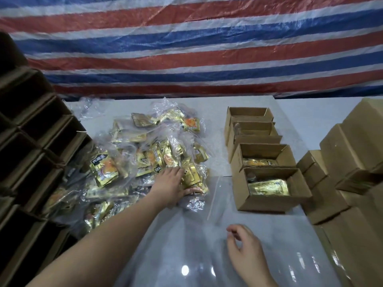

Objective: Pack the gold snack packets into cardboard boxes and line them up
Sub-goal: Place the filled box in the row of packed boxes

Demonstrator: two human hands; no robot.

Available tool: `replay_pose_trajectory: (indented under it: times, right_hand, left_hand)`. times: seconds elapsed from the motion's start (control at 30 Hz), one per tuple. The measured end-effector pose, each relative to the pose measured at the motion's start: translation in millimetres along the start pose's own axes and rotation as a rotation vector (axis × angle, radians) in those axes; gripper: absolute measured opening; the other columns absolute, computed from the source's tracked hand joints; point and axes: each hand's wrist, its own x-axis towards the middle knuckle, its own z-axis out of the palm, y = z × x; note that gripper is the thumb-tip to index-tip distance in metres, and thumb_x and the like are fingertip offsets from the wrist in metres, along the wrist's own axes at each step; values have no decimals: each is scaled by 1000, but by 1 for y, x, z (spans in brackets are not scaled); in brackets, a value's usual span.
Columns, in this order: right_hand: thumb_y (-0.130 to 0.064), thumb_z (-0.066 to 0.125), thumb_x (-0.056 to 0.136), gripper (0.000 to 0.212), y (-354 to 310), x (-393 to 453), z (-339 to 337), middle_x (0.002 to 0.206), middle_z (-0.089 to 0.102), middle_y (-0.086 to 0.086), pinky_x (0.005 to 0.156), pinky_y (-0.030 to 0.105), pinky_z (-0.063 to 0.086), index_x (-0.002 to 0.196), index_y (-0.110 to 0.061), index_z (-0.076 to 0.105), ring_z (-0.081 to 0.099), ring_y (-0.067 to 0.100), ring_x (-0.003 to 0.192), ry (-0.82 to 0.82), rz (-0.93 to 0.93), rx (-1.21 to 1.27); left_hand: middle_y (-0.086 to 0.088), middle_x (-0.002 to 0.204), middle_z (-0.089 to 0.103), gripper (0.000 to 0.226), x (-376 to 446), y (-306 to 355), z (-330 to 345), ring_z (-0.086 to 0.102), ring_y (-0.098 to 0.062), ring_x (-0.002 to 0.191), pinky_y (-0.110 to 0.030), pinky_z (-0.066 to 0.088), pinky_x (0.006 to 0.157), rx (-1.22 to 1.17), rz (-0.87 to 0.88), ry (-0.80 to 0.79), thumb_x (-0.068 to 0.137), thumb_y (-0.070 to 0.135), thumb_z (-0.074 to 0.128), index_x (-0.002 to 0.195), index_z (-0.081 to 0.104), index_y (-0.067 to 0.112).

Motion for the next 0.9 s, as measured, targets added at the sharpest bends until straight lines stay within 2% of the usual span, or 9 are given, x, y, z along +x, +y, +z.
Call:
replay_pose_trajectory:
  times: [0.07, 0.13, 0.23, 0.37, 0.5, 0.57, 0.63, 0.73, 0.9]
  right_hand:
    - [6, 70, 81, 15, -7, -7, 11, 84, 67, -3, 75, 22, 50, 85, -8, 72, 63, 6, 77, -71, -23, -4]
    - [6, 71, 80, 16, -16, -17, 17, 83, 69, -4, 75, 24, 51, 82, -9, 74, 64, 8, 74, -92, -8, -8]
    - [7, 75, 76, 21, -38, -22, 18, 74, 71, -1, 66, 14, 49, 75, -14, 75, 64, 10, 67, -59, 45, 12]
    - [2, 79, 75, 35, -99, -8, 20, 57, 67, 0, 61, 1, 41, 64, -30, 68, 58, 12, 49, -74, 86, 38]
    - [-1, 79, 77, 39, -187, 7, 33, 68, 69, 6, 62, -1, 40, 66, -36, 64, 63, 25, 64, -121, -94, 38]
    - [-8, 75, 83, 29, -235, 11, 42, 77, 70, 3, 66, 19, 47, 73, -34, 67, 63, 26, 74, -196, -191, 95]
    - [-11, 68, 89, 26, -278, 13, 54, 82, 69, 0, 67, 28, 43, 79, -35, 65, 64, 26, 81, -301, -293, 158]
    - [-13, 63, 93, 26, -341, 1, 64, 82, 67, -15, 64, 25, 44, 86, -38, 64, 64, 11, 80, -397, -470, 226]
    - [-25, 59, 95, 14, -412, -23, 79, 87, 65, -17, 69, 17, 47, 95, -38, 63, 60, -5, 83, -546, -620, 266]
  left_hand:
    - [-6, 158, 25, 78, 6, 13, -2, 27, -29, 144, -48, 14, 119, 47, 18, -31, 93, 61, 44, 152, 18, 18]
    - [-8, 155, 30, 65, -4, 27, -7, 35, -32, 139, -50, 21, 117, -40, -26, -15, 95, 54, 45, 147, 30, 18]
    - [-12, 136, 48, 46, -51, 43, -26, 48, -31, 123, -38, 38, 105, -477, -140, 97, 96, 37, 48, 134, 47, 12]
    - [-5, 128, 51, 37, -141, 34, -64, 49, -21, 120, -26, 36, 101, -840, -323, 220, 95, 35, 45, 127, 51, 16]
    - [4, 132, 50, 44, -218, 5, -110, 47, -12, 122, -19, 34, 103, -872, -434, 395, 93, 39, 46, 134, 49, 25]
    - [7, 131, 51, 43, -248, -8, -139, 47, -7, 120, -14, 34, 101, -847, -498, 543, 92, 38, 47, 133, 51, 25]
    - [8, 125, 53, 38, -272, -14, -170, 49, -3, 112, -8, 34, 95, -841, -535, 674, 93, 35, 48, 129, 53, 24]
    - [10, 121, 55, 35, -309, -13, -210, 53, -2, 107, -16, 41, 95, -845, -520, 785, 94, 36, 49, 126, 55, 24]
    - [12, 113, 60, 33, -371, -20, -263, 53, 0, 103, -22, 43, 93, -685, -493, 912, 94, 36, 45, 119, 60, 22]
